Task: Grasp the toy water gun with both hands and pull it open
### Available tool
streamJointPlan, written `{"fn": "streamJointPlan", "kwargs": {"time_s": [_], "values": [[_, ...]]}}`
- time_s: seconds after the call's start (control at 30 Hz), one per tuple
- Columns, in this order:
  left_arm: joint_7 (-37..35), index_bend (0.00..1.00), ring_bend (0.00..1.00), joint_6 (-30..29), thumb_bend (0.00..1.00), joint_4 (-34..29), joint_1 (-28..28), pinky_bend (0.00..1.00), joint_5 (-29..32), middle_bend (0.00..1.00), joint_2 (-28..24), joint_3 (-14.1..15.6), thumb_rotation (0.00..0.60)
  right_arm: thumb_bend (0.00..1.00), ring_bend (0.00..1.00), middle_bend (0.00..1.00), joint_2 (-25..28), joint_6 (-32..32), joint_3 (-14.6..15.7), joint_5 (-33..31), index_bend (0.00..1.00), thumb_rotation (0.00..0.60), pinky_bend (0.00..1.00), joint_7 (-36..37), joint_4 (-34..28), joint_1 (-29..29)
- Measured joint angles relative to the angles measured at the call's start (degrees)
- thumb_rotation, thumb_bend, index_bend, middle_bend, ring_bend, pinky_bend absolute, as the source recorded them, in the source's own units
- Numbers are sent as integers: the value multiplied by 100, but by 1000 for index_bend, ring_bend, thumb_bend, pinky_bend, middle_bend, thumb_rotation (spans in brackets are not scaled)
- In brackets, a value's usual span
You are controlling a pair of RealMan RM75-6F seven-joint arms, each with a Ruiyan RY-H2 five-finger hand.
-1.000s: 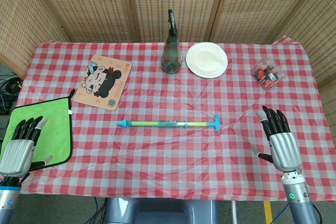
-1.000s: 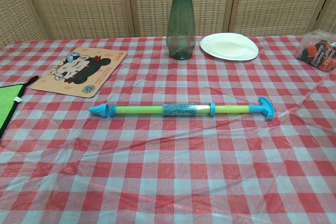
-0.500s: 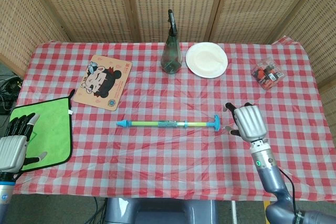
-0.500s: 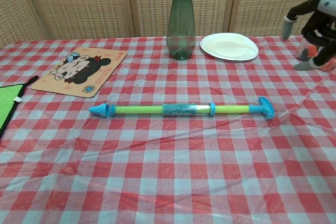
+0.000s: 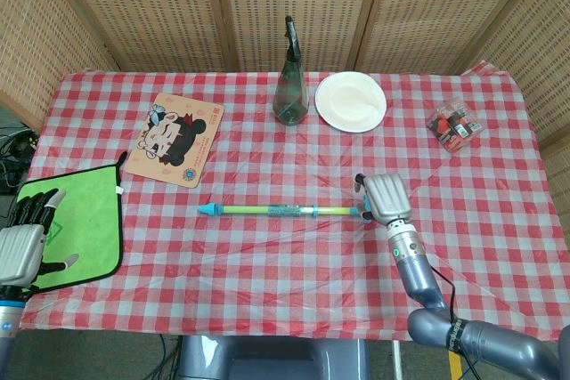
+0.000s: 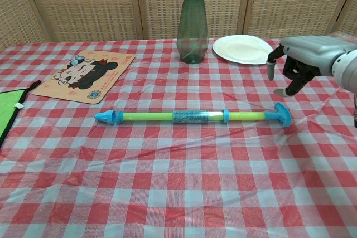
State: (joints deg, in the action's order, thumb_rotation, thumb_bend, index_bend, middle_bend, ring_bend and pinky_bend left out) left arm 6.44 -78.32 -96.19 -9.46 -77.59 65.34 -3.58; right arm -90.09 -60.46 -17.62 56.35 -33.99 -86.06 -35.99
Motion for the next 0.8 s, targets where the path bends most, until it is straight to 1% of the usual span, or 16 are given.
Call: {"fn": "streamJointPlan", "kwargs": {"time_s": [0.13, 0.37, 0.8], "values": [[16, 0, 0, 26, 108, 2, -10, 0, 22, 0, 8, -7, 600, 505, 1000, 1000, -142, 111, 53, -286, 496, 600, 647, -101, 190, -130], [25, 0, 0, 81, 108, 12, -29, 0, 63, 0, 13, -17, 600, 507, 1000, 1000, -261, 238, 220, -633, 485, 600, 647, -235, 378, -253], [26, 0, 0, 97, 113, 30, -34, 0, 108, 0, 18, -40, 600, 507, 1000, 1000, -445, 380, 400, -812, 469, 600, 647, -118, 762, -378]]}}
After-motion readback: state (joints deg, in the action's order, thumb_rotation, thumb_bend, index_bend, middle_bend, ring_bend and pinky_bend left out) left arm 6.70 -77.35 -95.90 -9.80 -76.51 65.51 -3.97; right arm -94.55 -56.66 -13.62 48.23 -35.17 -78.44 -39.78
